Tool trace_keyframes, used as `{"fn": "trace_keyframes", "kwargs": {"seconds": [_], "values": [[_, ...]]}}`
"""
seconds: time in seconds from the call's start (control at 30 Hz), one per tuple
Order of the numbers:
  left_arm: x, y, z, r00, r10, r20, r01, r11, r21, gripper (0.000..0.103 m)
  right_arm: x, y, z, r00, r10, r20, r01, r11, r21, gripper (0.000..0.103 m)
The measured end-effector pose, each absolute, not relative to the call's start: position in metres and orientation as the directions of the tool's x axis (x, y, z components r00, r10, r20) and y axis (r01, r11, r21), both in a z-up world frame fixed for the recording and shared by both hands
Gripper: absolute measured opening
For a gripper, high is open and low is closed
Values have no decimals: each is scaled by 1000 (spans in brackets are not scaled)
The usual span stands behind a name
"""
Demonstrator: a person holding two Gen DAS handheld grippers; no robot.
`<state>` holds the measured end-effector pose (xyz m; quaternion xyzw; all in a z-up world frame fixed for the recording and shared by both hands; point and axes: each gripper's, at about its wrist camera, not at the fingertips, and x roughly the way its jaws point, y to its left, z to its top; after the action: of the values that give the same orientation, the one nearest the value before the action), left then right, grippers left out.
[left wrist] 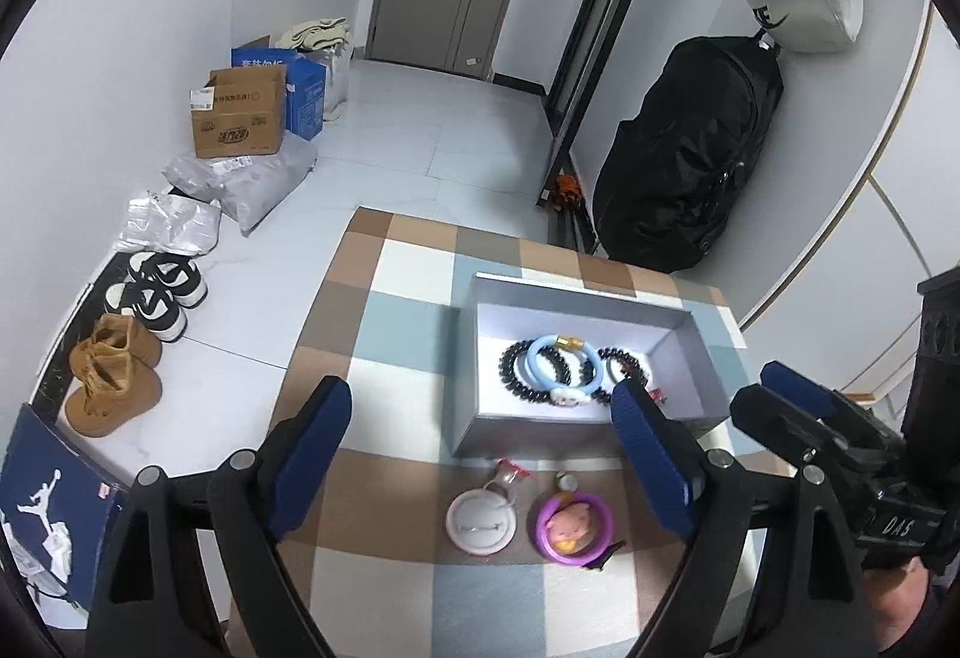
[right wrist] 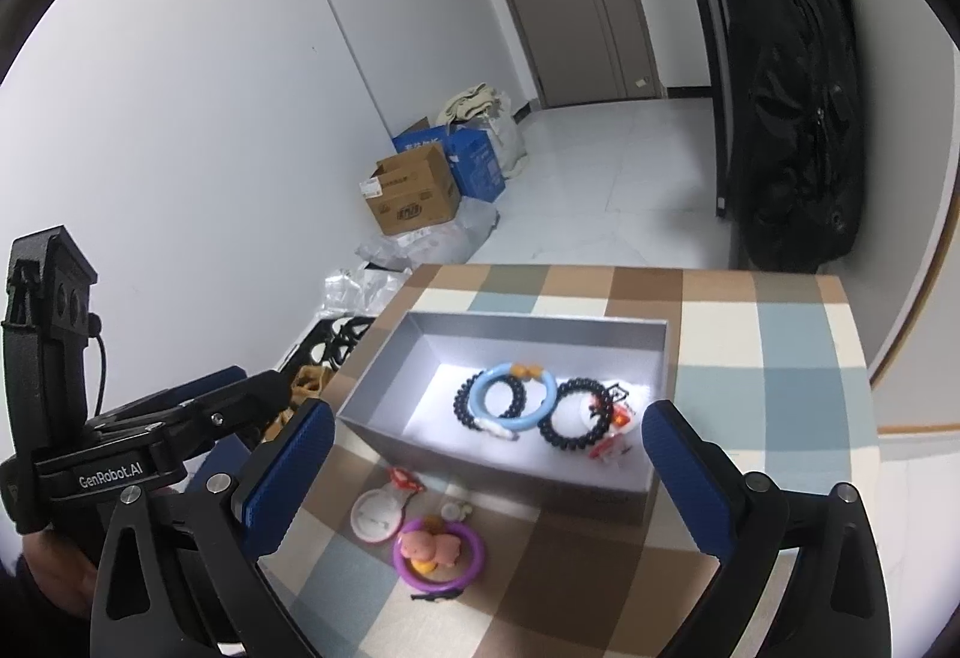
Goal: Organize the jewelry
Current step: 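Move both grippers back over the remaining items beside the box, then grasp the white round pin badge with the left while the right grasps the purple ring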
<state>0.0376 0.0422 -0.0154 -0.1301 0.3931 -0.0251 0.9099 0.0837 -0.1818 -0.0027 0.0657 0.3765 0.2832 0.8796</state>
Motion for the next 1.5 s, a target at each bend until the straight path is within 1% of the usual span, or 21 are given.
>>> {"fn": "trace_keyframes", "kwargs": {"seconds": [0.17, 0.3, 0.47, 0.57, 0.63, 0.73, 0.9, 1.1, 1.27, 1.37, 1.43, 1.47, 1.5], "values": [[33, 43, -27, 659, -127, -741, -70, 971, -229, 86, 75, -182, -3, 553, 547, -628, -456, 830, 322, 103], [29, 46, -39, 622, -136, -771, -81, 968, -237, 86, 69, -181, -5, 540, 544, -643, -457, 830, 319, 103], [27, 44, -52, 583, -100, -806, -82, 980, -180, 86, 65, -177, -7, 524, 545, -655, -470, 826, 311, 103], [29, 44, -62, 545, -109, -831, -81, 980, -181, 86, 63, -175, -9, 514, 542, -665, -475, 825, 306, 103], [31, 42, -68, 516, -109, -850, -79, 982, -174, 86, 64, -177, -11, 503, 546, -670, -471, 823, 317, 103], [31, 33, -74, 490, -83, -868, -60, 990, -129, 86, 66, -181, -13, 493, 550, -674, -458, 822, 337, 103], [33, 23, -81, 465, -63, -883, -34, 995, -89, 86, 69, -190, -15, 477, 570, -669, -438, 814, 381, 103], [36, 13, -86, 450, -28, -892, -1, 999, -32, 85, 67, -193, -15, 472, 572, -671, -445, 812, 378, 103], [40, 11, -94, 419, -15, -908, 5, 1000, -14, 85, 67, -197, -17, 466, 571, -676, -440, 812, 384, 103], [41, 8, -90, 436, -18, -900, 21, 1000, -10, 75, 68, -200, -17, 461, 575, -676, -435, 810, 392, 103], [42, 6, -89, 444, -21, -896, 28, 1000, -10, 72, 68, -201, -17, 459, 577, -676, -435, 809, 395, 103], [43, 6, -90, 446, -25, -895, 33, 999, -12, 68, 68, -201, -17, 457, 578, -676, -436, 808, 396, 103], [43, 5, -88, 450, -32, -892, 44, 999, -14, 60, 68, -201, -17, 455, 579, -677, -436, 807, 397, 103]]}}
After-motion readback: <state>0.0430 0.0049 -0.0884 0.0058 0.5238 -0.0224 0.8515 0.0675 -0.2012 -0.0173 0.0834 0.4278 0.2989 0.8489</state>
